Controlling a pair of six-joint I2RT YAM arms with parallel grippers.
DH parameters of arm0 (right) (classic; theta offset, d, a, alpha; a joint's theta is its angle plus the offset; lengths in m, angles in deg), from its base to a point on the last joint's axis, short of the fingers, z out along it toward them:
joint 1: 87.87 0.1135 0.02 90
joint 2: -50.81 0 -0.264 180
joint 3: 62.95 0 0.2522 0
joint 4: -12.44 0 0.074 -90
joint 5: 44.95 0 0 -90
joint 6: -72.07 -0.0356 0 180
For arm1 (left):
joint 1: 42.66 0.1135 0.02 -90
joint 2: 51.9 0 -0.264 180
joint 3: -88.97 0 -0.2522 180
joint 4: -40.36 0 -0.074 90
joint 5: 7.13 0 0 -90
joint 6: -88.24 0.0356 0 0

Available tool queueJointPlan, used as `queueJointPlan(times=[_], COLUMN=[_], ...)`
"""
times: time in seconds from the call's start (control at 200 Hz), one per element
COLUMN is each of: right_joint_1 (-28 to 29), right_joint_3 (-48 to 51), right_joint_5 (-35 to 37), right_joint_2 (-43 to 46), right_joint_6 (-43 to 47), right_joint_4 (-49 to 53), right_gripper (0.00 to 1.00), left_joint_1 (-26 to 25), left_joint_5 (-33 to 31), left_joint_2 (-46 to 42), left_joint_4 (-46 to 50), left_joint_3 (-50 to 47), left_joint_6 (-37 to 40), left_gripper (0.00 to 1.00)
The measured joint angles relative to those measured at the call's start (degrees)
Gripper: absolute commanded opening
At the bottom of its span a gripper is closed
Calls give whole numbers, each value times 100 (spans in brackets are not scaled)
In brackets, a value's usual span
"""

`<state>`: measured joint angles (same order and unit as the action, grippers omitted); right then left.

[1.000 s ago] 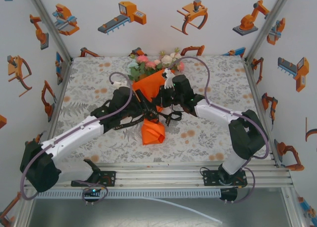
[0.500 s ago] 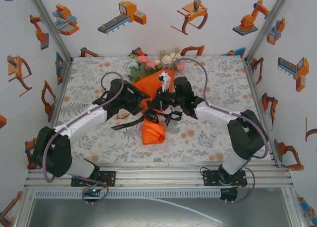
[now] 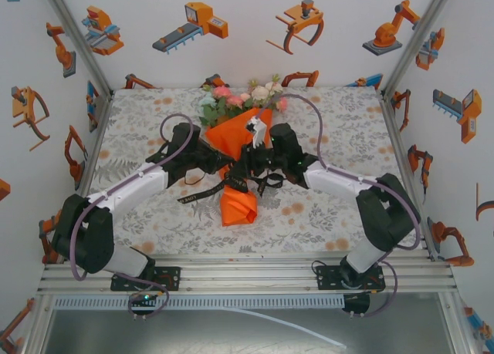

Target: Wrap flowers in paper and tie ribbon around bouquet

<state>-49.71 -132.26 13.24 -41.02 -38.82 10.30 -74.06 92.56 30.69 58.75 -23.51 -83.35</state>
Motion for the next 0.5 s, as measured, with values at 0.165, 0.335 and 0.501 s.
queueJointPlan(times=[0.165,0.335,0.501], right_joint_1=[153,212,234], right_joint_3=[807,1185,1198], right_joint_5=[494,581,472], right_joint_2=[872,944,662], right_joint_6=[83,142,138], right_joint_4=[35,-17,-151], right_gripper=[49,44,9], left_joint_1=[61,70,92], left_joint_5=[-2,0,-2], left_joint_2=[0,0,0], left_joint_4=[59,81,173], left_joint_3=[-4,-4,-4], left_joint_6=[0,0,4], left_gripper=[0,0,0])
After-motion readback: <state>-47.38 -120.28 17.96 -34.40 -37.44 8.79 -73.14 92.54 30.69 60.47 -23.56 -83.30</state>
